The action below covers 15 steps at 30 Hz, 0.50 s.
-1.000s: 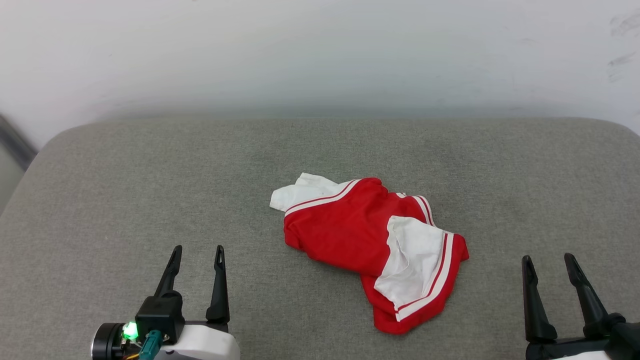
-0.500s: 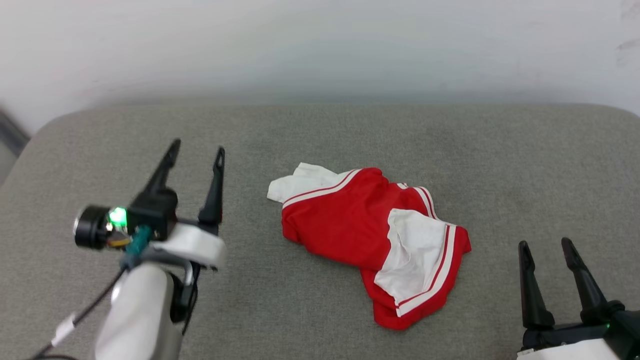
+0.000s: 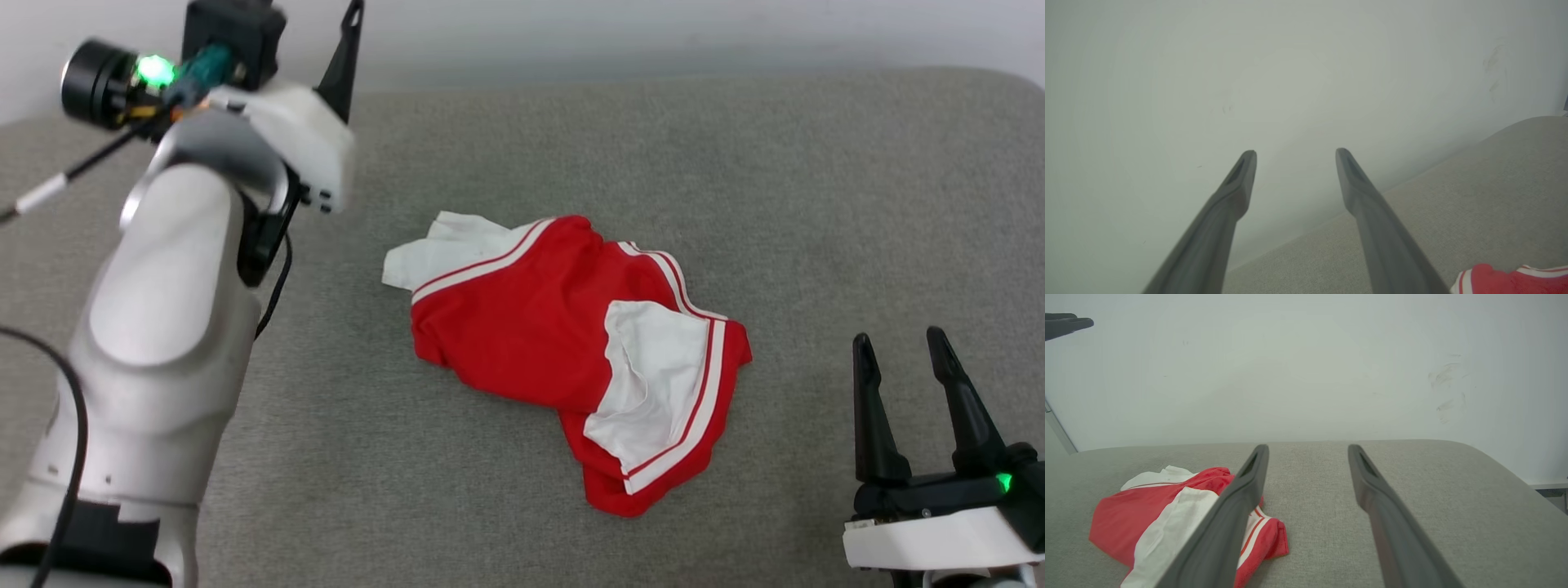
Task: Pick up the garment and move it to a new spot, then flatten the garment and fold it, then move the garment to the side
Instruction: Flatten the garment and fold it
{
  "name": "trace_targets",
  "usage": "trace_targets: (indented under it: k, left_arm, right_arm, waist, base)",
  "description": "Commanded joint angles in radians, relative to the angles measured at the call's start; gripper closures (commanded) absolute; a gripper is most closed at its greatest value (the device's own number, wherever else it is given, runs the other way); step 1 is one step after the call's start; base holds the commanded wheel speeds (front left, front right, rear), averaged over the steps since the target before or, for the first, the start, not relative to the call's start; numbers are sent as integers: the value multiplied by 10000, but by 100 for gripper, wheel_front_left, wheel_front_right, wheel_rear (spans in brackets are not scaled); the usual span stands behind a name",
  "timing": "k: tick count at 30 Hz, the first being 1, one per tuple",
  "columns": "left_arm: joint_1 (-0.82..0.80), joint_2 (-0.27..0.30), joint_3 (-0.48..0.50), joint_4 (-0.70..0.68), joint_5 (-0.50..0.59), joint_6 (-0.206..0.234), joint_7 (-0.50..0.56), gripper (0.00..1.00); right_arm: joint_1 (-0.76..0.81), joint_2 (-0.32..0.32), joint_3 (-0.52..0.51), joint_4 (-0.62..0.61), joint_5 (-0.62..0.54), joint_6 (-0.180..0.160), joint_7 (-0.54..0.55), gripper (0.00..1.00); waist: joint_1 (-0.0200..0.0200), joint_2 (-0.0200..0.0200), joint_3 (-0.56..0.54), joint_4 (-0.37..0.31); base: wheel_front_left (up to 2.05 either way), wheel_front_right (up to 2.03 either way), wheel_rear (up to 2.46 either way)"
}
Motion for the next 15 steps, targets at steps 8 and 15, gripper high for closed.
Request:
trace_targets:
  k: [8, 15]
  left_arm:
    - [-2003, 812, -2630, 383, -2510, -8, 2750, 0]
    - [-2948, 1793, -4748, 543, -5303, -10, 6120, 0]
  right_arm:
    - [-544, -7, 91, -145, 111, -5, -23, 0]
    - [-949, -9, 283, -239, 254, -6, -23, 0]
  waist:
    - [-1, 0, 931, -531]
    - [-1, 0, 1505, -947]
  base:
    - [0, 0, 0]
    - [0, 0, 0]
